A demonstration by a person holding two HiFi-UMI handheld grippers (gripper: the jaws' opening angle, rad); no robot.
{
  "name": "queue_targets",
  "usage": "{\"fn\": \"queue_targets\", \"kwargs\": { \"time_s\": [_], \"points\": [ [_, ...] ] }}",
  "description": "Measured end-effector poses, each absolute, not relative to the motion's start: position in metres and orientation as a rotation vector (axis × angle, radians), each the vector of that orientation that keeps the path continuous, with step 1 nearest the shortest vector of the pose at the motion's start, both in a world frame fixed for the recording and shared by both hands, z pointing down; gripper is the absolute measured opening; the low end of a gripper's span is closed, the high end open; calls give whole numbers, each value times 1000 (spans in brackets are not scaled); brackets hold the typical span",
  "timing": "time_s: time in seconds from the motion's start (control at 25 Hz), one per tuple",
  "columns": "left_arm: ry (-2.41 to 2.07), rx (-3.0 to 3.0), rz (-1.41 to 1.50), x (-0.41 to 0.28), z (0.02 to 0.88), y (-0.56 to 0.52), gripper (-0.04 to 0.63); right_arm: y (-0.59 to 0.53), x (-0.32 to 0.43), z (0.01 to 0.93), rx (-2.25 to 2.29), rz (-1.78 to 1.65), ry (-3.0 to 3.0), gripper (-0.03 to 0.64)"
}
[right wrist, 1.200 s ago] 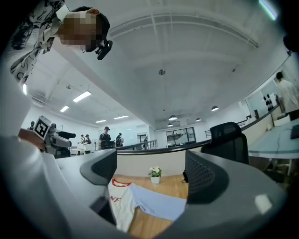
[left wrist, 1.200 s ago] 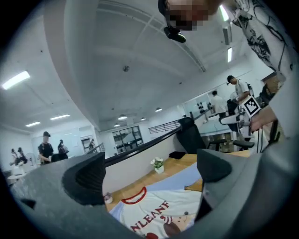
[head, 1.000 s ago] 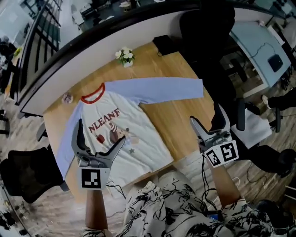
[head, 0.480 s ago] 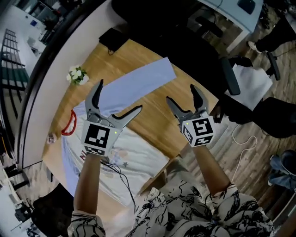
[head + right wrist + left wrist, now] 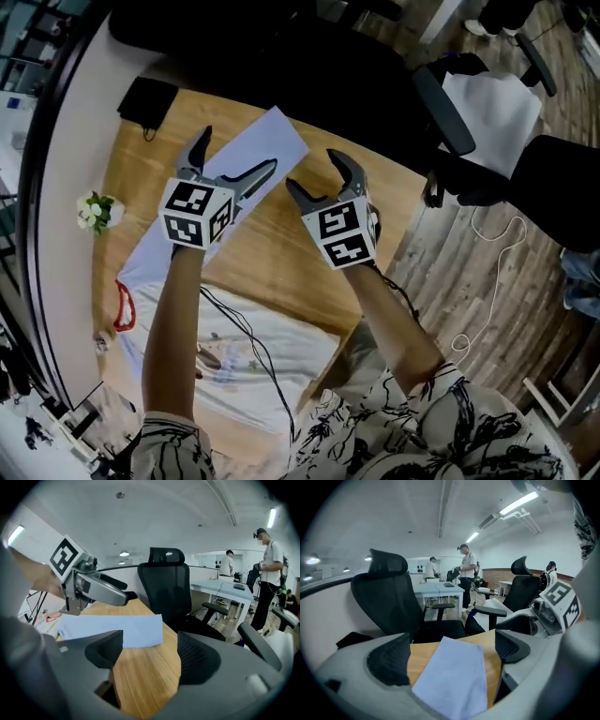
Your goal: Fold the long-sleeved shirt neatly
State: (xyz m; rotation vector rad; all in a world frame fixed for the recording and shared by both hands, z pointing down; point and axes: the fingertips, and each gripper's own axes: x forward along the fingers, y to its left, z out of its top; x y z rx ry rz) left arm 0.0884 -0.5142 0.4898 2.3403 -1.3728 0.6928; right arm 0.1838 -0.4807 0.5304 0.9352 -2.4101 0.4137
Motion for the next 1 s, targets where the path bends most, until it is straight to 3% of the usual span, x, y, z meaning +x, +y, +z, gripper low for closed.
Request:
{"fn": "queue_targets", "kwargs": {
  "time_s": [0.24, 0.4, 0.76, 0.88, 1.0],
  "points": [
    [-1241, 2347, 743, 104, 545, -569, 546, -498, 169, 568, 861, 442, -2337, 370],
    [-1143, 2334, 789, 116, 572, -589, 500, -502, 165, 579, 861, 483, -2301, 331],
    [-1135, 2274, 904, 121, 609, -606, 219, -504, 164, 595, 849, 430, -2207, 201],
    [-1147, 2270, 948, 124, 606, -599, 68, -504, 164, 597, 832, 439, -2199, 182],
    [-1154, 2284, 946, 127, 603, -595, 29, -506, 167, 597, 817, 445, -2194, 114]
  ]
}}
